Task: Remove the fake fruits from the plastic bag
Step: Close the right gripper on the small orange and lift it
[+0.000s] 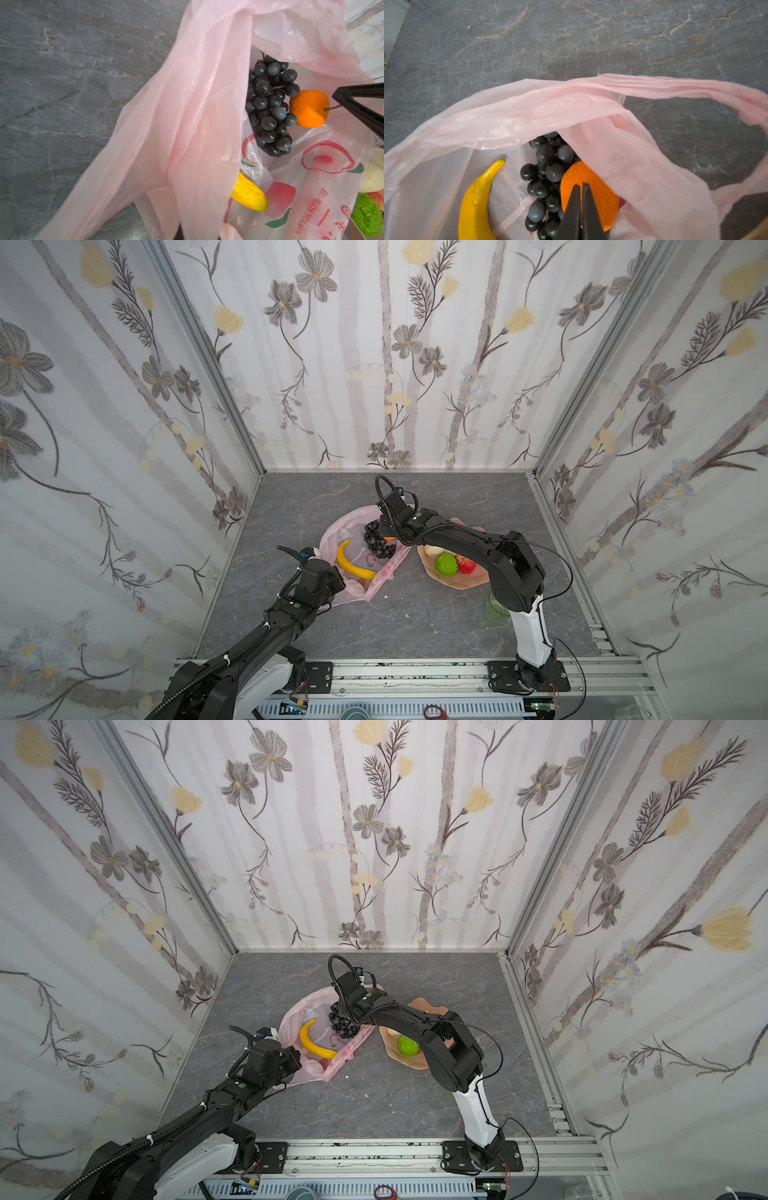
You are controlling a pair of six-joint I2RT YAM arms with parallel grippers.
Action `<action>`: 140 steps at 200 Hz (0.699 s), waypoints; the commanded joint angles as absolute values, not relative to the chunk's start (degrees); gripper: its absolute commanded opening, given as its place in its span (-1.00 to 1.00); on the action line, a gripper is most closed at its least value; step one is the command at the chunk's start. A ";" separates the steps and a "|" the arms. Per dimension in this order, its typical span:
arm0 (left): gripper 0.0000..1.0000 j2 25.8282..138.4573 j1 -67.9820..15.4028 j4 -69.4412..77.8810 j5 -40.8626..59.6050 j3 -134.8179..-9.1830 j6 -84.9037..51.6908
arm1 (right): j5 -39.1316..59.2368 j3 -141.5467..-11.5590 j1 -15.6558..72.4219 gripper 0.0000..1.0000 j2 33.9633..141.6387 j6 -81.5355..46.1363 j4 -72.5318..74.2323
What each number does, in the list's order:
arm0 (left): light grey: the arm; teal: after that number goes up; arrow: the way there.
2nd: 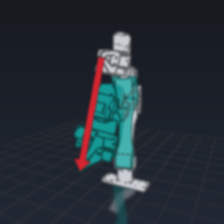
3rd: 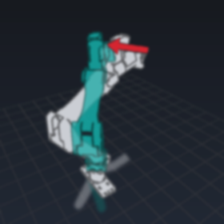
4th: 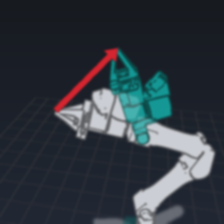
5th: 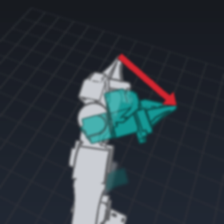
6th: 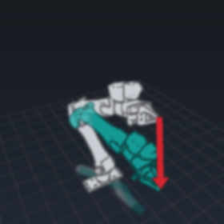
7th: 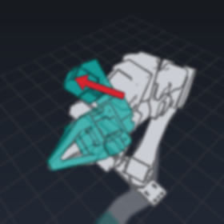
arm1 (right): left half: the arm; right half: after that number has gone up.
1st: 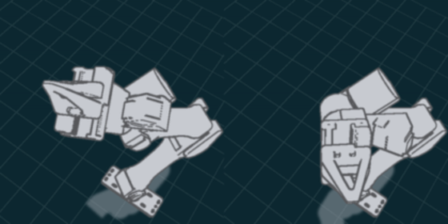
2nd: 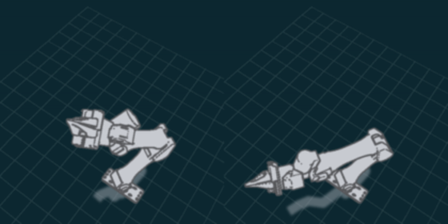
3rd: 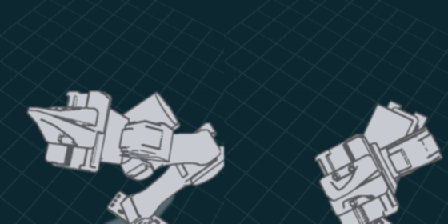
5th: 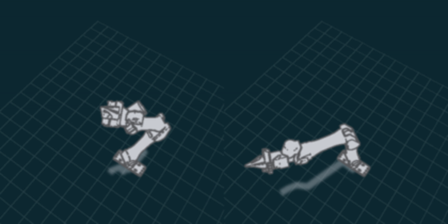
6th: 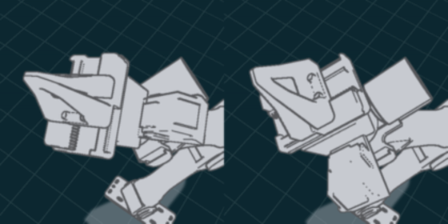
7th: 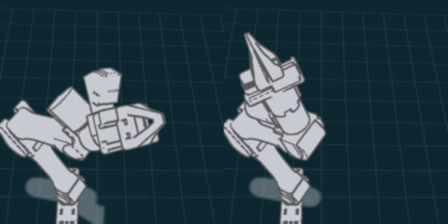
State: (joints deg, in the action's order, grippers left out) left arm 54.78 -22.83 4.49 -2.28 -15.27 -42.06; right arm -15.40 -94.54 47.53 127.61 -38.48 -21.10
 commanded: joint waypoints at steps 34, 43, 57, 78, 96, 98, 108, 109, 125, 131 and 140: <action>-0.92 54.69 -22.86 6.15 -1.80 -16.11 -42.88 | -16.21 -91.74 50.74 -1.00 121.57 -35.96 -21.75; -0.92 54.58 -22.85 6.10 -1.68 -16.08 -43.02 | -16.28 -91.13 51.25 -1.00 120.33 -35.76 -21.71; -0.92 54.43 -22.85 6.06 -1.41 -16.00 -43.20 | -16.36 -90.10 51.97 -1.00 118.30 -35.50 -21.79; -0.92 54.16 -22.85 5.94 -1.14 -15.82 -43.64 | -16.77 -87.95 52.55 -1.00 114.71 -35.20 -22.10; -0.92 53.97 -22.76 5.89 -1.15 -15.77 -43.73 | -17.59 -85.17 52.65 -1.00 110.73 -34.84 -22.30; -0.92 54.01 -22.76 5.89 -1.14 -15.78 -43.76 | -17.74 -84.77 52.65 -1.00 110.32 -34.79 -22.32; -0.92 53.91 -22.76 5.89 -1.14 -15.66 -43.85 | -18.57 -83.04 52.62 -1.00 107.94 -34.38 -22.41; -0.92 53.89 -22.76 5.89 -1.14 -15.65 -43.85 | -18.69 -82.83 52.54 -1.00 107.72 -34.37 -22.41; -0.92 53.98 -22.81 5.80 -1.14 -15.55 -44.03 | -20.42 -79.89 52.43 -0.99 103.80 -33.67 -22.67; -0.92 54.05 -22.81 5.80 -1.14 -15.58 -44.12 | -21.06 -78.76 52.31 -0.99 102.36 -33.48 -22.76; -0.92 54.14 -22.76 5.80 -1.14 -15.56 -44.21 | -21.69 -77.07 51.91 -0.99 100.32 -33.23 -22.92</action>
